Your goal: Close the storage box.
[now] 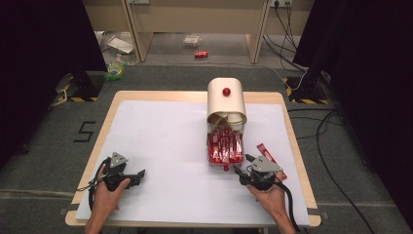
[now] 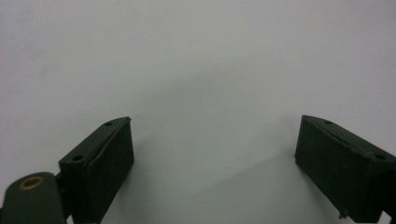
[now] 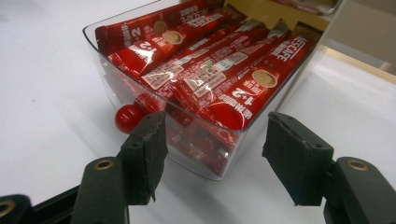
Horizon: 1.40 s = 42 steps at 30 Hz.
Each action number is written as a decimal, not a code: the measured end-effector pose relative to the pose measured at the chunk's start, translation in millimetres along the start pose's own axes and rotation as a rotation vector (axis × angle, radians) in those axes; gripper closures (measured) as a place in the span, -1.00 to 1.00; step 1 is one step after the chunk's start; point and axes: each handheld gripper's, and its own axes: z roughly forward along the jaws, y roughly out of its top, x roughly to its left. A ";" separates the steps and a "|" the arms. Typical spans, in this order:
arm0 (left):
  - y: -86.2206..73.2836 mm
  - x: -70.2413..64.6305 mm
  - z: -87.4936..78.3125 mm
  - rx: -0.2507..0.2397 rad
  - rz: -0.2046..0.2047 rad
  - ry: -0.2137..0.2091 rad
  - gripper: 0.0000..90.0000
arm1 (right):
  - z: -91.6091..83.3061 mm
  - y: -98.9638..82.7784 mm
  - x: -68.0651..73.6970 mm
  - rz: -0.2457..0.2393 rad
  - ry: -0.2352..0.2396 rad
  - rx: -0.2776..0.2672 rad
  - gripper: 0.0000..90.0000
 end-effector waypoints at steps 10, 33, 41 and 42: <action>0.0 0.0 0.0 0.001 0.000 0.000 -0.76 | 13.9 3.1 -9.7 0.053 -0.034 -0.024 -0.17; 0.0 0.1 0.0 0.001 -0.001 0.000 -0.76 | 29.9 8.7 -19.1 0.077 -0.067 -0.025 -0.24; 0.0 0.1 0.0 0.001 -0.001 0.000 -0.76 | 32.9 9.9 -20.8 0.080 -0.076 -0.025 -0.25; 0.0 0.2 0.0 0.001 -0.001 0.000 -0.76 | 33.6 9.9 -21.0 0.083 -0.083 -0.027 -0.25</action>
